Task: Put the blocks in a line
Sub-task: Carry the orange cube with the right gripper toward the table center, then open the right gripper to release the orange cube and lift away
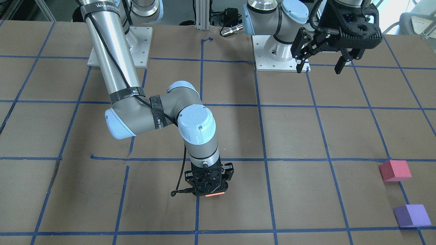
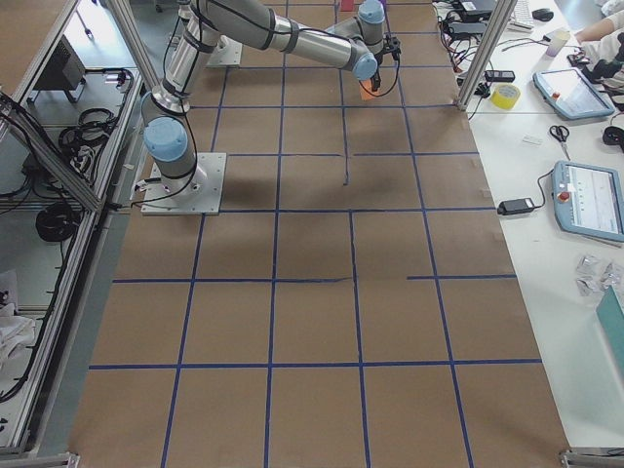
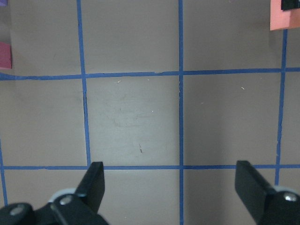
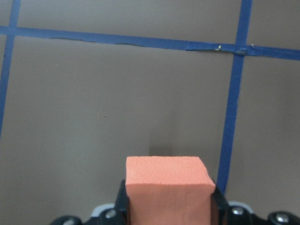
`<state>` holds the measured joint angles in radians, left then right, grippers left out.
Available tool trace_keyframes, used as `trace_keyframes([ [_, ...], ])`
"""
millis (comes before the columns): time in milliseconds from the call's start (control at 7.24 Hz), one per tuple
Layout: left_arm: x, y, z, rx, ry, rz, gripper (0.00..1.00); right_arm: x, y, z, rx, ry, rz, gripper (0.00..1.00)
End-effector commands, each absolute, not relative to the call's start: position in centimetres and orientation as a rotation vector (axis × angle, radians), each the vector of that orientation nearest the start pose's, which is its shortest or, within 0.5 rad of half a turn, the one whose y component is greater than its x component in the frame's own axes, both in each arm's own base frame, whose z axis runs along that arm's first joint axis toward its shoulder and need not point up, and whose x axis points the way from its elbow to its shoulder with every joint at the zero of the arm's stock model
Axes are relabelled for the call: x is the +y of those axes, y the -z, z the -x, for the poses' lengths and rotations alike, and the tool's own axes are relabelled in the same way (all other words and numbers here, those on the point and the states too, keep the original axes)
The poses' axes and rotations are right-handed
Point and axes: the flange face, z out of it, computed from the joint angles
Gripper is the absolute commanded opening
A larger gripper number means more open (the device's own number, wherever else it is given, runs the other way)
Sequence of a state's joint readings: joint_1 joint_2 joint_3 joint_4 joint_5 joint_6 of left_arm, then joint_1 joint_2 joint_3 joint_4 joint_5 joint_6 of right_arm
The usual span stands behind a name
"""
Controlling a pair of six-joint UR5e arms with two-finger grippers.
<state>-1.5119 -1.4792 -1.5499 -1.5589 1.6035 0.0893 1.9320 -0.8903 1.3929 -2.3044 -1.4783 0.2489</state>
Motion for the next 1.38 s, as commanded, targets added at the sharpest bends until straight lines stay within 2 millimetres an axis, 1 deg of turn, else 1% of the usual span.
trace_keyframes([
  [0,-48.6,-53.5,10.2,3.094,0.186,-0.035,1.00,-63.4,-22.7,-39.6,2.929,0.279,0.140,0.99],
  [138,-49.4,-53.8,10.1,3.081,0.226,-0.059,1.00,-63.6,-23.2,-39.5,2.926,0.315,0.131,1.00],
  [276,-50.0,-53.4,10.0,3.082,0.222,-0.052,1.00,-64.6,-25.2,-38.0,2.923,0.358,0.101,1.00],
  [414,-50.1,-53.5,10.0,3.083,0.227,-0.052,1.00,-64.6,-28.4,-36.7,2.922,0.379,0.079,1.00],
  [553,-50.5,-53.4,10.0,3.083,0.225,-0.052,1.00,-64.9,-30.4,-33.5,2.960,0.330,0.021,1.00],
  [691,-51.5,-52.9,10.1,3.097,0.215,-0.052,1.00,-64.2,-32.9,-28.4,3.080,0.216,-0.045,1.00],
  [829,-52.9,-51.2,10.3,3.101,0.207,-0.062,1.00,-62.8,-35.8,-24.4,3.120,0.079,-0.028,1.00],
  [967,-54.4,-49.3,10.4,3.102,0.190,-0.081,1.00,-60.6,-38.2,-21.7,3.139,-0.031,-0.031,1.00],
  [1105,-55.3,-44.8,10.3,3.112,0.060,-0.080,1.00,-59.5,-39.5,-19.2,3.139,-0.056,-0.027,1.00],
  [1243,-56.2,-40.0,10.3,3.116,0.002,-0.086,1.00,-58.1,-42.1,-19.0,3.137,-0.013,0.031,1.00],
])
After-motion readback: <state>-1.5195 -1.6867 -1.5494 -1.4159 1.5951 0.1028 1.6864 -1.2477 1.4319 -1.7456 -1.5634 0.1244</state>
